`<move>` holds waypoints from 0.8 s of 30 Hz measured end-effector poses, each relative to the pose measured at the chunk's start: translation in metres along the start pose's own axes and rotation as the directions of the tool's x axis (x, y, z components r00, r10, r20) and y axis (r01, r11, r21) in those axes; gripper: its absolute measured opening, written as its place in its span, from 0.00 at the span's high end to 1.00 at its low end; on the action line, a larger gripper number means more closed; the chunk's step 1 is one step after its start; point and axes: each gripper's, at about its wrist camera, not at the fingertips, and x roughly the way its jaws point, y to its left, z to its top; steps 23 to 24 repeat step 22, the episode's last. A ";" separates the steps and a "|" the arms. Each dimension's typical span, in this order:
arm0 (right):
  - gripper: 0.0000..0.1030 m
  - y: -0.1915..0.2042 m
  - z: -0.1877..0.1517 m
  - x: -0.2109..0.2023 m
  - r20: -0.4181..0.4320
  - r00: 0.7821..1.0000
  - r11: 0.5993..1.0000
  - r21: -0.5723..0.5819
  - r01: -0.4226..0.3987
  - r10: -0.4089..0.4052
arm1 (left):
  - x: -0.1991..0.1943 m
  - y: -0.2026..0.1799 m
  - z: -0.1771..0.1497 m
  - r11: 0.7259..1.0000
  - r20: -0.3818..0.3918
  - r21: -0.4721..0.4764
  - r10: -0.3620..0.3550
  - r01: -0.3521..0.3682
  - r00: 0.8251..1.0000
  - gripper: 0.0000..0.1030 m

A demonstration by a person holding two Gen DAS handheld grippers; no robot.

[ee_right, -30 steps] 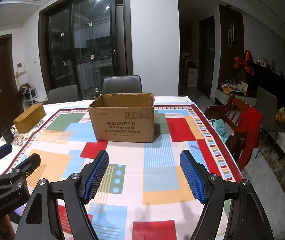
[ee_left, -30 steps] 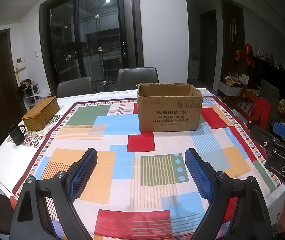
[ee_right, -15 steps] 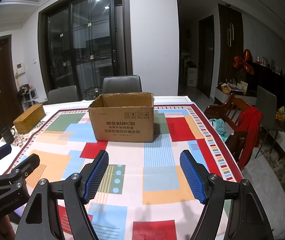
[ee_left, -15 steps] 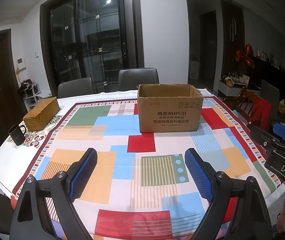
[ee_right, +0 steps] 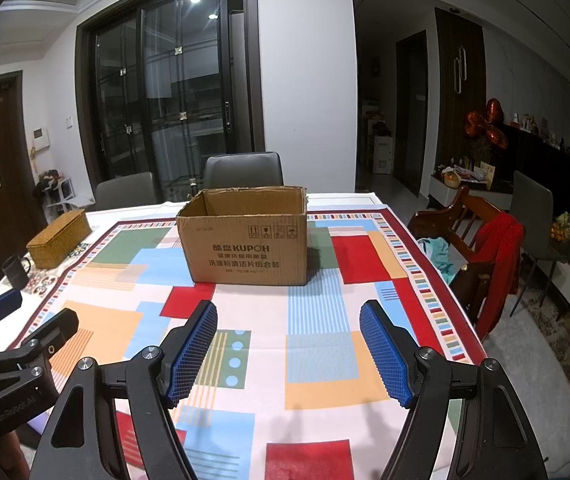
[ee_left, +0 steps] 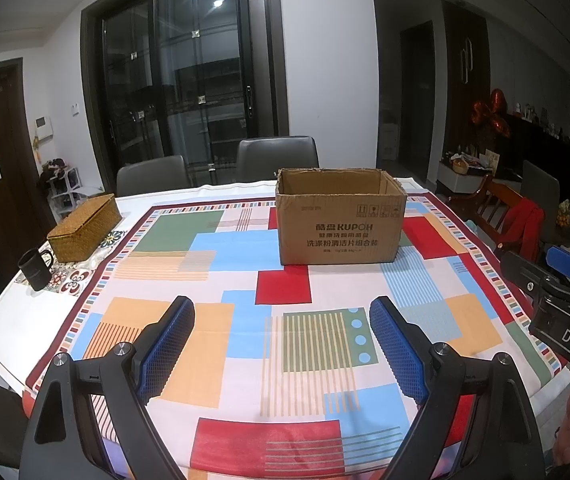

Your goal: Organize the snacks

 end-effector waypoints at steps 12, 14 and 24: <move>0.28 -0.001 0.000 0.000 0.001 1.000 1.000 0.002 0.001 -0.001 | -0.001 0.002 -0.003 1.000 0.000 -0.004 0.011 -0.011 1.000 0.11; 0.28 -0.001 0.000 0.000 0.001 1.000 1.000 0.002 0.001 -0.001 | -0.001 0.003 -0.003 1.000 -0.001 -0.003 0.011 -0.011 1.000 0.11; 0.28 -0.002 0.000 0.002 -0.004 1.000 1.000 0.001 0.000 0.000 | 0.000 0.002 -0.005 1.000 -0.001 -0.004 0.012 -0.012 1.000 0.11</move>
